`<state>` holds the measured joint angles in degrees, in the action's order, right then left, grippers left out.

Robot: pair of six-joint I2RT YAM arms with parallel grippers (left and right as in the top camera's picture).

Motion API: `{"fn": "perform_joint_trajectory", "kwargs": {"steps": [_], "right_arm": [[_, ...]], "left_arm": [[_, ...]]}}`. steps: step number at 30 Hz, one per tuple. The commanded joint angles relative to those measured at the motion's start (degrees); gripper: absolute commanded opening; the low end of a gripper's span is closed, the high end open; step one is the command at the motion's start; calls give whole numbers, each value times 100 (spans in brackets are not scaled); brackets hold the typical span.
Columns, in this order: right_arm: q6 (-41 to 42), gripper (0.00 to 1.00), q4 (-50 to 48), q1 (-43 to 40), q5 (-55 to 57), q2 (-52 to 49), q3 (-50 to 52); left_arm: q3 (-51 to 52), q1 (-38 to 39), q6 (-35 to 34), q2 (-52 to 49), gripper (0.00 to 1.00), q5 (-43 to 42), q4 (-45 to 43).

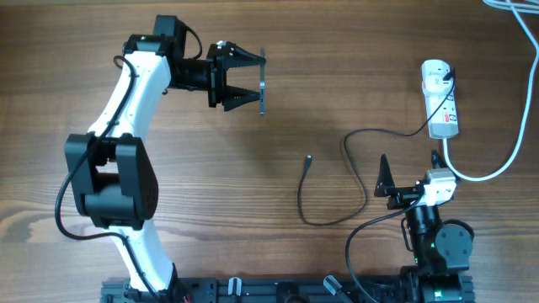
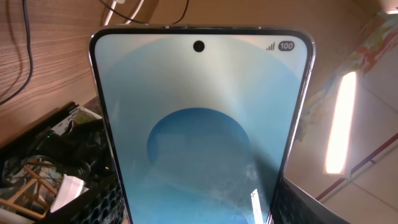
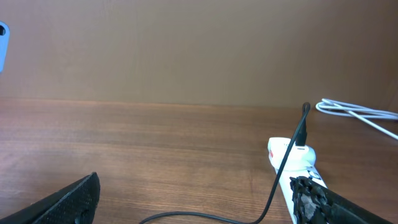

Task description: Plug charger to phone and switch on socket

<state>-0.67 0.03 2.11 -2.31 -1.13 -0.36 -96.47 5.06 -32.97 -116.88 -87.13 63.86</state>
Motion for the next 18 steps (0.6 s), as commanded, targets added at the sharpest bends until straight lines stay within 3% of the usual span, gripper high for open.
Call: {"fn": "perform_joint_trajectory", "kwargs": {"steps": [1,7,8,13,16,18], "right_arm": [[68,100,-17,28,39,31,9],[76,100,-17,28,37,31,9],[481,100,-72,28,-260,31,9],[3320,100,-146,28,-1388,33,9],[6133,100,-140,28,-1432,15,7],[7538,100,-190,28,-1497,11,7]], "left_arm": [[2,-48,-52,225,66,-321,2],[2,-48,-52,225,65,-323,4],[2,-48,-52,225,66,-323,4],[2,-48,-52,225,66,-321,2],[2,-48,-52,225,66,-321,2],[2,-48,-52,225,66,-321,2]]}}
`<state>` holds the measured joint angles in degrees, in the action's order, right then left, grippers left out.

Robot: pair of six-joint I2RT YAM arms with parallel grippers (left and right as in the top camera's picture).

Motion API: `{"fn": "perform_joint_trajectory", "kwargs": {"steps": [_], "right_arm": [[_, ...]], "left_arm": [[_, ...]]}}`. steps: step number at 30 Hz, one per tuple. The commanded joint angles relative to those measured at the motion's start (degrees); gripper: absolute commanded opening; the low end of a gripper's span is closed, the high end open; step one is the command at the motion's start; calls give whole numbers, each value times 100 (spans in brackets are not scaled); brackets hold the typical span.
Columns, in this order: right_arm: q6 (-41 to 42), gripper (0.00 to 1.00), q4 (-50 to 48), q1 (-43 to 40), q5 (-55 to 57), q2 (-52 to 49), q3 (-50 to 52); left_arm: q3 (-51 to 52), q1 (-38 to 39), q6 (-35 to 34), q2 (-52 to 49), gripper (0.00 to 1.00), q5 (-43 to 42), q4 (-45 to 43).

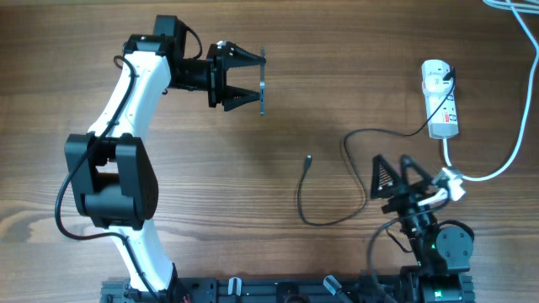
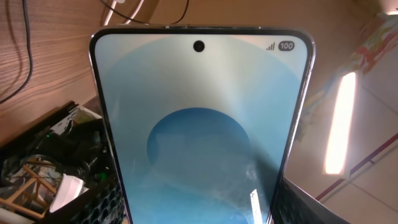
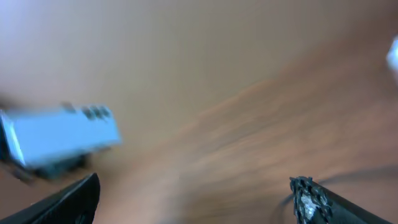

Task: Plug charger to phone and switch on socket
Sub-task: 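Swing the right gripper up and over toward the cable tip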

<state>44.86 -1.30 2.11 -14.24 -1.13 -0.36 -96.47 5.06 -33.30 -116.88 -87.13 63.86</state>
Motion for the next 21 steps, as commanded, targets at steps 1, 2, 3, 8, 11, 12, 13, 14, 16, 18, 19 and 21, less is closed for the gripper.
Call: {"fn": "perform_joint_trajectory", "kwargs": {"steps": [1,2,3,8,11,12,13,14,16,18,19,21], "right_arm": [[3128,100,-197,28,-433,11,7],[2922,100,-566,28,-686,11,7],[2745,100,-798,28,-826,11,7],[2400,100,-1683,28,-984,4,-201],[2208,100,-1685,28,-979,-125,-396],[2085,100,-1687,28,-981,-236,-487],[2006,100,-1679,28,-1008,-459,-632],[1926,100,-1676,28,-1058,-623,-732],[1687,100,-1665,28,-1261,-1021,-984],[1342,100,-1609,28,-1615,-1615,-1366],[1222,100,-1523,28,-1764,-1908,-1569],[922,100,-1263,28,-2122,-2632,-2098]], "left_arm": [[2,-48,-20,225,66,-321,4],[2,-48,-20,225,66,-321,2],[2,-48,-20,225,66,-321,2],[2,-48,-20,225,66,-321,2],[2,-48,-20,225,66,-321,2],[2,-48,-20,225,66,-321,2],[2,-48,-20,225,66,-323,2],[2,-48,-20,225,66,-321,2],[2,-48,-20,225,66,-321,2],[2,-48,-20,225,66,-323,2],[2,-48,-20,225,66,-323,2],[2,-48,-20,225,66,-321,2]]}}
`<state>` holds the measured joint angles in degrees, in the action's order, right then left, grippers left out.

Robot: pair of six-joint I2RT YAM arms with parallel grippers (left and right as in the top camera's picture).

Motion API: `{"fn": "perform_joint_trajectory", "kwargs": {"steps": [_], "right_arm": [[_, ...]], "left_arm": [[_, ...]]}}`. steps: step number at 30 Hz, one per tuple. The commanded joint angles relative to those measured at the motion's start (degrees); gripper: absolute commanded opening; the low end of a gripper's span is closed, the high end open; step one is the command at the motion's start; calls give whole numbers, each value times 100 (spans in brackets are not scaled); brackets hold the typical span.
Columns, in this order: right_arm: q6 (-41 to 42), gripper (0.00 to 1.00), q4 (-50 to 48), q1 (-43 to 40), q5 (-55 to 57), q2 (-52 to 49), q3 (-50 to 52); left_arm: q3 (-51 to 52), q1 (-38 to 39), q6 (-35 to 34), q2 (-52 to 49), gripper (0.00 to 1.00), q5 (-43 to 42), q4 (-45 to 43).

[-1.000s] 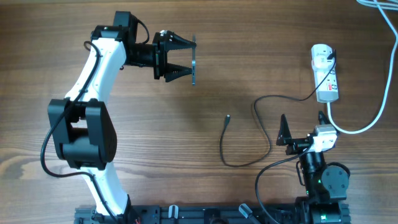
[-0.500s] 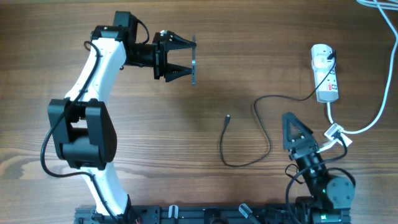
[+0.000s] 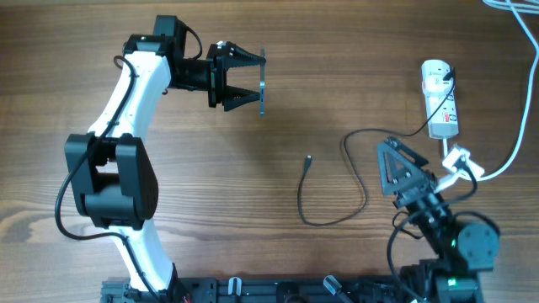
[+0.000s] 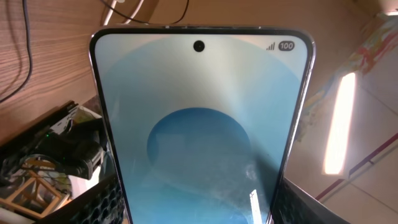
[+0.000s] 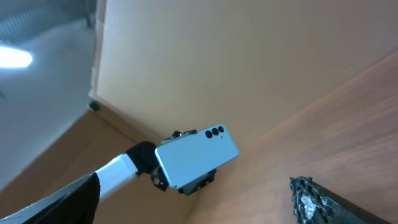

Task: Plug charger to phone and switch on socket
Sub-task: 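Swing the right gripper up and over toward the cable tip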

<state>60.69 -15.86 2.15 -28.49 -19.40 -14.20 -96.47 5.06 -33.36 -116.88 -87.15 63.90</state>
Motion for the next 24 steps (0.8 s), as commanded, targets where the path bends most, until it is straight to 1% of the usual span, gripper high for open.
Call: {"fn": "perform_joint_trajectory", "kwargs": {"steps": [1,4,5,7,8,9,10,11,12,13,14,17,18,24], "right_arm": [[-848,100,411,24,-883,-1204,-1043],[-1309,100,1172,24,-1375,-2218,-1963],[-1386,100,1652,24,-1528,-2682,-2400],[-1362,100,1976,24,-1690,-3115,-2754],[-1294,100,1954,24,-1836,-3283,-2848],[-1047,100,1853,24,-1937,-3462,-2883],[-748,100,1797,24,-1965,-3571,-2883],[-225,100,1749,24,-1963,-3724,-2883],[90,100,1718,24,-1974,-3823,-2883],[216,100,1698,24,-2100,-3928,-2883],[181,100,1611,24,-2243,-4002,-2883],[-433,100,1104,63,-2885,-4194,-2883],[-479,100,1054,118,-2973,-4216,-2883],[-452,98,1049,520,-2787,-4227,-2968]], "left_arm": [[2,-48,-13,225,66,-319,-2],[2,-48,-13,225,66,-319,-2],[2,-48,-13,225,66,-319,-2],[2,-48,-13,225,66,-319,-2],[2,-48,-13,225,66,-321,-2],[2,-48,-13,225,66,-319,-2],[2,-48,-13,225,66,-321,-2],[2,-48,-13,225,66,-319,-2],[2,-48,-13,225,66,-321,-2],[2,-48,-13,225,66,-319,-2],[2,-48,-13,225,66,-321,-2],[2,-48,-13,225,66,-321,-2],[2,-48,-13,225,66,-321,-2],[2,-48,-13,225,66,-319,-2]]}}
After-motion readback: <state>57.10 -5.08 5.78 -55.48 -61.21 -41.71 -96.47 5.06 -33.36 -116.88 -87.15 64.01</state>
